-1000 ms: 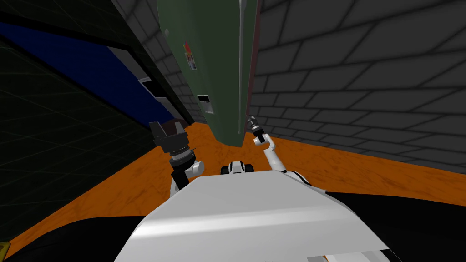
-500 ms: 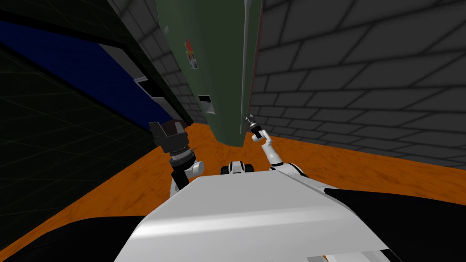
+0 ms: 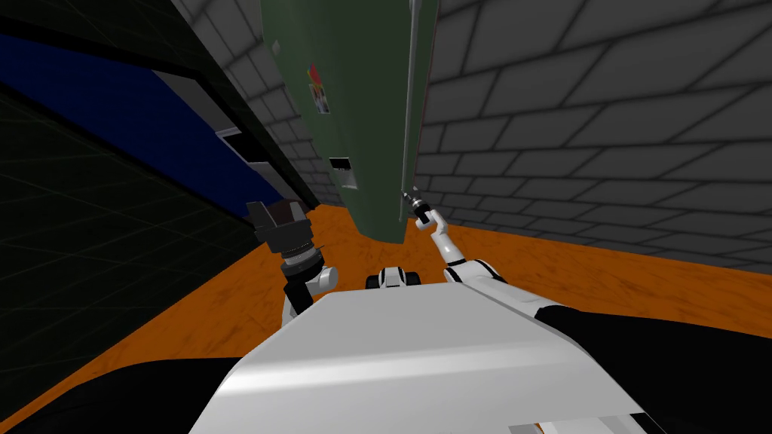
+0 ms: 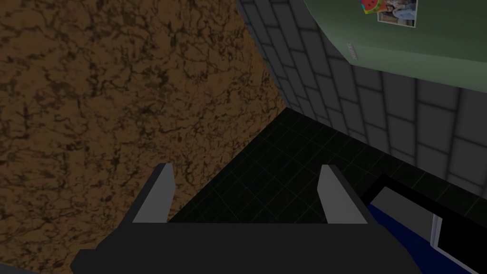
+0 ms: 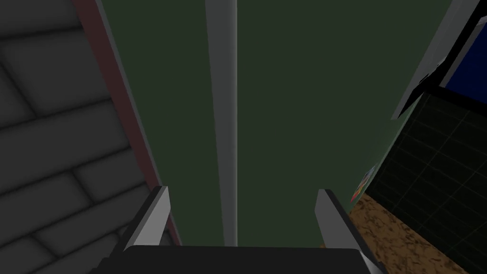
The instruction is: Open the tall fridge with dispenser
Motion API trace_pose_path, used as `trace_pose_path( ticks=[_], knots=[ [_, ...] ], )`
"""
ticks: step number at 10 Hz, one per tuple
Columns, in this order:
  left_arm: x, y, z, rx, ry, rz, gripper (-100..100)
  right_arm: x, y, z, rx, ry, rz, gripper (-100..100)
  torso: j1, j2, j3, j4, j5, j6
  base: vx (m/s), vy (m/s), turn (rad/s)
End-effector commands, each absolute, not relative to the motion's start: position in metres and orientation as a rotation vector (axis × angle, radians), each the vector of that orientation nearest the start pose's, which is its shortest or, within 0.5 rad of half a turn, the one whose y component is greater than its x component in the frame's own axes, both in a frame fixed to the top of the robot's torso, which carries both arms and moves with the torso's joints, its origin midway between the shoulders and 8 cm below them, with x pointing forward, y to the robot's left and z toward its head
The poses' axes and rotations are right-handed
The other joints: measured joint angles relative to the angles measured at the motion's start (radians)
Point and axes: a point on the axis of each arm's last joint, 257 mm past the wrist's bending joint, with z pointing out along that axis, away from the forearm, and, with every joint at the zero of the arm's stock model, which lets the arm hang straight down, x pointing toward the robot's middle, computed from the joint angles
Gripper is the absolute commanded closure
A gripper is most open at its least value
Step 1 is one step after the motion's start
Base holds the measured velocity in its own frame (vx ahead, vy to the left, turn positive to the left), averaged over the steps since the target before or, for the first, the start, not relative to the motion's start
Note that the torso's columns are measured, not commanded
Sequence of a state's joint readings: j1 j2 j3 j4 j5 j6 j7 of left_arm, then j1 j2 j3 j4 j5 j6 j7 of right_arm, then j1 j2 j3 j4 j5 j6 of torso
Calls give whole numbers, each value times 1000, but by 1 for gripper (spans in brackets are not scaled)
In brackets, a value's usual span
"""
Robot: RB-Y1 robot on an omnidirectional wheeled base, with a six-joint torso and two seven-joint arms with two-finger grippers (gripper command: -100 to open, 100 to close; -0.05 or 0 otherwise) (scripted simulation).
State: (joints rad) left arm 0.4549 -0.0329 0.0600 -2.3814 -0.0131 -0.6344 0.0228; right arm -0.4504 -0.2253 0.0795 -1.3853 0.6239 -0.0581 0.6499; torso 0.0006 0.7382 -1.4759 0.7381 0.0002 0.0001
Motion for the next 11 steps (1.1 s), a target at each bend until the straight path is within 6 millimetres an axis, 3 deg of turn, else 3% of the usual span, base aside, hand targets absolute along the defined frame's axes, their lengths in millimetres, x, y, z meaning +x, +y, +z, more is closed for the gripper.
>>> trace_pose_path(
  ticks=[1, 7, 8, 11],
  knots=[
    [291, 282, 103, -443, 398, -1321, 0, 659, -166, -61, -218, 1329, 111, -100, -1, 0, 0, 0, 0, 0, -10, 84, -45],
    [291, 282, 103, -443, 398, -1321, 0, 693, -186, -54, -371, 1348, -140, -100, -1, 0, 0, 0, -1, 0, 6, 96, -49],
    [291, 282, 103, -443, 398, -1321, 0, 694, -188, -60, -371, 1361, -143, -100, 1, 0, 0, 0, 0, 0, 0, 90, -24],
    [291, 282, 103, -443, 398, -1321, 0, 713, -215, -55, -456, 1370, -312, -100, 0, -1, -1, 0, 0, 0, 10, 109, -54]
  ],
)
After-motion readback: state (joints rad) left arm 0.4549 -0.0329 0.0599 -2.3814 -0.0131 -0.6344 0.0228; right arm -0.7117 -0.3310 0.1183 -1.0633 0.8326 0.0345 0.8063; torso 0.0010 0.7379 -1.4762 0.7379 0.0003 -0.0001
